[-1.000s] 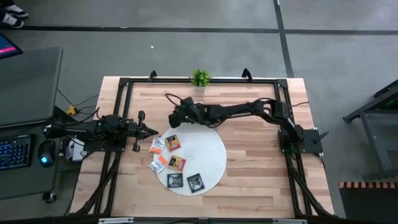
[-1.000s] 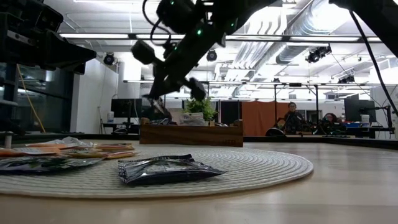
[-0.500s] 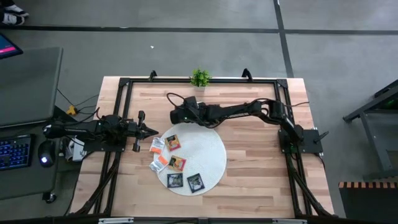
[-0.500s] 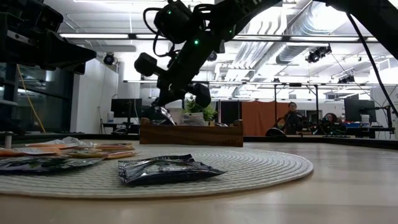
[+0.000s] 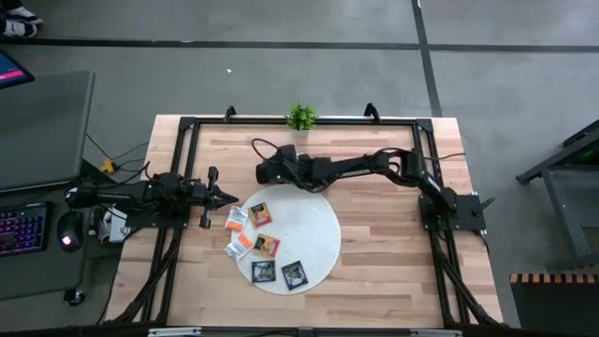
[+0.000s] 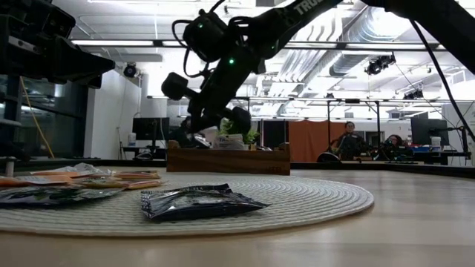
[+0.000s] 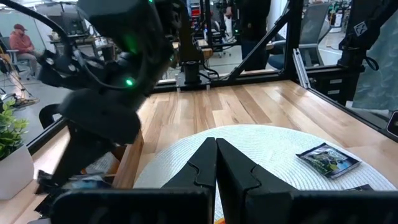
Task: Pick & Place Tea
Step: Put the dark purple tea bag into the left section of the wooden organizer
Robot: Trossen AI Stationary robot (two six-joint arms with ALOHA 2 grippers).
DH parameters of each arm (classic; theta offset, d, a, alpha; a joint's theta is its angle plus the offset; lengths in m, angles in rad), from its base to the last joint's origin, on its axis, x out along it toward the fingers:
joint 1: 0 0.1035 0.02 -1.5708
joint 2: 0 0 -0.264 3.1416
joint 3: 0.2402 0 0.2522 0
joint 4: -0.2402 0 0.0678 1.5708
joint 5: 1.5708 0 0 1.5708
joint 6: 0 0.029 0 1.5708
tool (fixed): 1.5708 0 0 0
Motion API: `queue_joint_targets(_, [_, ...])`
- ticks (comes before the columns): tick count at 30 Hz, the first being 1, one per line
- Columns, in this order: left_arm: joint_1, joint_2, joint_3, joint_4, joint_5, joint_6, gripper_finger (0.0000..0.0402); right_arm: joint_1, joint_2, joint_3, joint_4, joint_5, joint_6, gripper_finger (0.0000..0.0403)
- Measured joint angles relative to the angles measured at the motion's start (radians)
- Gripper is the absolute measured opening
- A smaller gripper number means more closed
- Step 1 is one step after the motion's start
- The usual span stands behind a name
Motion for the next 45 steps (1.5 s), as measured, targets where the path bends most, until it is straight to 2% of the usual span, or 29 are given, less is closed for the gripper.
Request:
queue_joint_targets(7, [0.0,0.0,0.0,0.0,0.0,0.0,0.0001,0.015,0.026,0.0,0.006,0.015,0.043,0.0])
queue_joint_targets(22, [0.0,0.0,0.0,0.0,0.0,0.0,0.0001,0.002,0.045,0.0,0.116,0.022,0.025,0.0])
queue_joint_targets(45, [0.0,0.0,0.0,0.0,0.0,0.0,0.0001,0.0,0.045,0.0,0.122,0.04,0.005,0.0001])
